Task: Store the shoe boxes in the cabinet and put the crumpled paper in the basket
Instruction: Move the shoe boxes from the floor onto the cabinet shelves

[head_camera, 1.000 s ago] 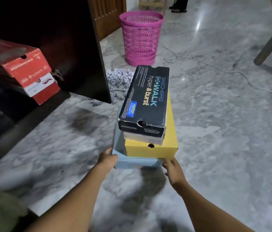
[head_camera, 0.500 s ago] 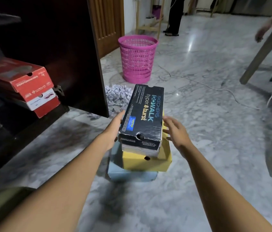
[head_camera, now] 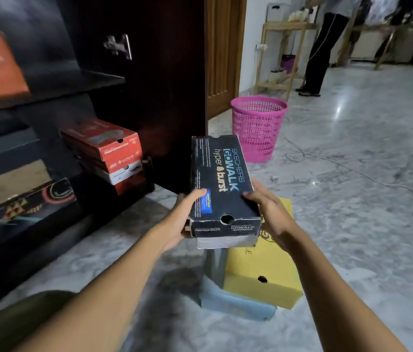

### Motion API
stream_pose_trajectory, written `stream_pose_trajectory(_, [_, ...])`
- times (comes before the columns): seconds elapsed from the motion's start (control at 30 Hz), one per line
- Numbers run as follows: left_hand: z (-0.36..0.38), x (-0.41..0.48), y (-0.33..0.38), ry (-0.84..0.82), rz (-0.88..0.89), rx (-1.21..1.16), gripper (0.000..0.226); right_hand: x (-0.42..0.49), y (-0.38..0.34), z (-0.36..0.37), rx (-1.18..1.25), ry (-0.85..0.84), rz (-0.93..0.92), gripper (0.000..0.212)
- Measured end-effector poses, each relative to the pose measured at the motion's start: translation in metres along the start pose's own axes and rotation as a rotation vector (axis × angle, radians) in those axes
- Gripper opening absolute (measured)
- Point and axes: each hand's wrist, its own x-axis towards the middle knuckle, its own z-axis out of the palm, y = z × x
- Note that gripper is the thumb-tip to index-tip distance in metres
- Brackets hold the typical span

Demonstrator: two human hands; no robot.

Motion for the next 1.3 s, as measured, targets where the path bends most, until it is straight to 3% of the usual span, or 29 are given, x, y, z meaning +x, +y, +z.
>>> stream_pose_trajectory(0.13, [-0.044,-0.027,0.042,0.031,0.05,-0.006,0.037,0.026,-0.033,0.039,0.029,-0.134,-0.074,0.038])
stream_pose_trajectory(0.3, [-0.097,-0.044,0.101,0.148,0.15,-0.036,0.035,0.05,-0.076,0.091,0.053,-0.257,-0.21,0.035])
stream_pose_trajectory(0.43, [-0.127,-0.039,0.148,0.286,0.236,-0.077,0.047,0.073,-0.102,0.128,-0.002,-0.297,-0.287,0.034])
stream_pose_trajectory(0.6, [-0.155,-0.019,0.202,0.402,0.338,-0.141,0.044,0.123,-0.13,0.174,0.009,-0.165,-0.379,0.022])
stream_pose_trajectory(0.77, [-0.191,0.01,0.249,0.51,0.414,-0.171,0.087,0.18,-0.16,0.215,0.033,-0.028,-0.429,0.02])
stream_pose_trajectory(0.87, [-0.211,0.032,0.267,0.493,0.364,-0.163,0.095,0.217,-0.171,0.233,0.033,0.012,-0.425,0.013])
stream_pose_trajectory(1.0, [-0.234,0.063,0.281,0.487,0.331,-0.075,0.084,0.264,-0.171,0.254,0.078,0.064,-0.454,0.021])
stream_pose_trajectory(1.13, [-0.254,0.105,0.29,0.482,0.424,0.138,0.106,0.31,-0.158,0.273,0.099,0.135,-0.416,0.028])
stream_pose_trajectory(1.2, [-0.259,0.113,0.296,0.492,0.467,0.238,0.102,0.334,-0.152,0.282,0.085,0.185,-0.406,0.03])
stream_pose_trajectory(1.3, [-0.27,0.129,0.304,0.507,0.519,0.312,0.09,0.36,-0.152,0.296,-0.152,0.344,-0.438,0.059])
